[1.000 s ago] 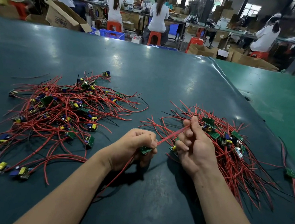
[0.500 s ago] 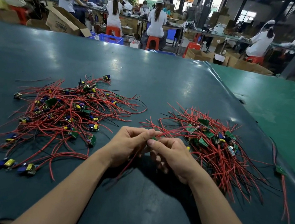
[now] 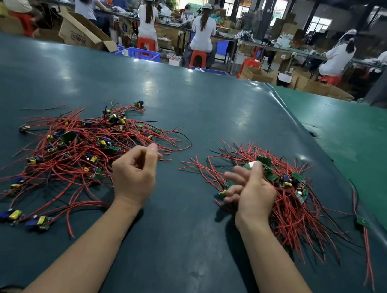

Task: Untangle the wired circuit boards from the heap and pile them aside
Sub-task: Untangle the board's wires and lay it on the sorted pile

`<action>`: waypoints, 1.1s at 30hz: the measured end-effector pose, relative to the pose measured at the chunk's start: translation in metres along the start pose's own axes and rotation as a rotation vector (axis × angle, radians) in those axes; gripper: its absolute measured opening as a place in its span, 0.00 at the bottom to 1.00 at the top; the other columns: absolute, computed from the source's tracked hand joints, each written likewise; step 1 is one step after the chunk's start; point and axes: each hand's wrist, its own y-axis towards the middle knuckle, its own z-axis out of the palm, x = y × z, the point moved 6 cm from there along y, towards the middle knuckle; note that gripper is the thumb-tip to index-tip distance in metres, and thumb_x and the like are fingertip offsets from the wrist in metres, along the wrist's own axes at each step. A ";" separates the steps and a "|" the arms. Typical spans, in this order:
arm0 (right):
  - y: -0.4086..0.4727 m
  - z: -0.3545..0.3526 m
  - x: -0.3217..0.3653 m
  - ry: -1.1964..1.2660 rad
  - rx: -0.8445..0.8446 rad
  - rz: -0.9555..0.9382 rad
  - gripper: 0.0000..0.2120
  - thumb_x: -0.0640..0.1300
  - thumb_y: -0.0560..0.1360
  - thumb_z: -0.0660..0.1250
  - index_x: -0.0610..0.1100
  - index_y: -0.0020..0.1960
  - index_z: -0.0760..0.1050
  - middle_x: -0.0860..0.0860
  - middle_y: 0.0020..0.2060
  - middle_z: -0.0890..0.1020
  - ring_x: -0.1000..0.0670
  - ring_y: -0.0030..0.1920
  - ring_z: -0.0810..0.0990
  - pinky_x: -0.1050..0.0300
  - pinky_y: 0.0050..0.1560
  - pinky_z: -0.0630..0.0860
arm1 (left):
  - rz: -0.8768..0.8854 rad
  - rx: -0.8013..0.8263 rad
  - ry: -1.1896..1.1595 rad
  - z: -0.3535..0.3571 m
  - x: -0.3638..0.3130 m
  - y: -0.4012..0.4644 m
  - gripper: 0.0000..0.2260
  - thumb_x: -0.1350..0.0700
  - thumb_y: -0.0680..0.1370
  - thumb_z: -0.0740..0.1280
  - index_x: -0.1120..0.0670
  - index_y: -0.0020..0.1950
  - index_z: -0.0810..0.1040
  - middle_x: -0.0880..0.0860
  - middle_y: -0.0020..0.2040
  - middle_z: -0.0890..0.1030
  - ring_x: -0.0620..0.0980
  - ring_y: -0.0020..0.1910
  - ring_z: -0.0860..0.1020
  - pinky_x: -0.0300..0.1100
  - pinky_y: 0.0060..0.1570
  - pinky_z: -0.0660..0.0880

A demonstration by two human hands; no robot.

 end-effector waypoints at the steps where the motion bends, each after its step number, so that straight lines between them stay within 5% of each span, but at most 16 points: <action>1: -0.002 0.007 -0.006 -0.064 0.062 0.036 0.25 0.57 0.82 0.58 0.35 0.45 0.78 0.41 0.33 0.84 0.51 0.18 0.73 0.63 0.17 0.69 | 0.028 0.039 0.058 0.004 -0.001 -0.002 0.15 0.48 0.78 0.64 0.48 0.31 0.76 0.48 0.25 0.73 0.48 0.25 0.70 0.42 0.28 0.67; 6: -0.017 0.032 -0.010 -0.043 0.203 -0.078 0.15 0.55 0.81 0.61 0.43 0.50 0.77 0.44 0.43 0.83 0.48 0.30 0.82 0.59 0.23 0.75 | 0.163 0.242 0.325 0.018 -0.007 -0.010 0.15 0.47 0.77 0.65 0.55 0.34 0.79 0.49 0.28 0.77 0.52 0.29 0.75 0.45 0.32 0.72; 10: -0.006 0.012 0.003 0.137 -0.032 -0.137 0.08 0.50 0.83 0.59 0.47 0.54 0.72 0.49 0.50 0.77 0.50 0.47 0.82 0.59 0.41 0.79 | 0.192 0.299 0.539 0.024 -0.010 -0.016 0.12 0.51 0.77 0.68 0.53 0.35 0.78 0.49 0.30 0.78 0.56 0.33 0.78 0.45 0.34 0.71; 13: -0.001 -0.006 0.017 0.133 -0.124 -0.176 0.08 0.43 0.83 0.59 0.44 0.48 0.74 0.47 0.44 0.78 0.49 0.42 0.80 0.61 0.37 0.78 | 0.223 0.335 0.668 0.032 -0.012 -0.019 0.12 0.50 0.78 0.65 0.53 0.36 0.76 0.51 0.34 0.80 0.58 0.37 0.78 0.48 0.36 0.74; 17: -0.015 0.021 0.018 -0.022 0.255 -0.195 0.11 0.41 0.82 0.61 0.39 0.44 0.78 0.47 0.32 0.81 0.49 0.33 0.81 0.58 0.28 0.77 | 0.260 0.349 0.805 0.039 -0.009 -0.019 0.09 0.49 0.77 0.64 0.53 0.41 0.77 0.52 0.38 0.81 0.56 0.40 0.78 0.46 0.35 0.73; 21: -0.029 0.051 -0.023 -0.292 0.637 0.064 0.06 0.43 0.79 0.66 0.43 0.49 0.81 0.51 0.41 0.84 0.55 0.43 0.82 0.62 0.43 0.79 | 0.302 0.321 0.884 0.041 -0.009 -0.019 0.08 0.51 0.75 0.67 0.55 0.42 0.78 0.52 0.40 0.81 0.56 0.44 0.76 0.46 0.33 0.72; 27: 0.015 0.016 -0.002 -0.562 0.290 -0.184 0.04 0.43 0.78 0.68 0.46 0.50 0.81 0.50 0.48 0.84 0.55 0.48 0.81 0.61 0.53 0.76 | 0.296 0.326 0.969 0.044 -0.001 -0.016 0.10 0.50 0.73 0.67 0.56 0.47 0.80 0.55 0.46 0.79 0.59 0.51 0.73 0.51 0.50 0.68; 31: 0.022 0.014 -0.004 -0.539 0.283 -0.155 0.04 0.44 0.78 0.68 0.51 0.45 0.79 0.54 0.44 0.83 0.56 0.45 0.79 0.67 0.46 0.74 | 0.272 0.343 1.028 0.044 0.002 -0.015 0.13 0.47 0.73 0.65 0.54 0.51 0.79 0.55 0.50 0.77 0.58 0.56 0.71 0.52 0.57 0.65; 33: 0.028 0.014 -0.005 -0.682 0.247 -0.211 0.03 0.45 0.77 0.68 0.47 0.47 0.80 0.50 0.46 0.82 0.53 0.46 0.79 0.61 0.48 0.74 | 0.267 0.332 1.059 0.042 0.004 -0.014 0.14 0.46 0.73 0.64 0.54 0.52 0.79 0.55 0.52 0.77 0.58 0.59 0.70 0.53 0.61 0.62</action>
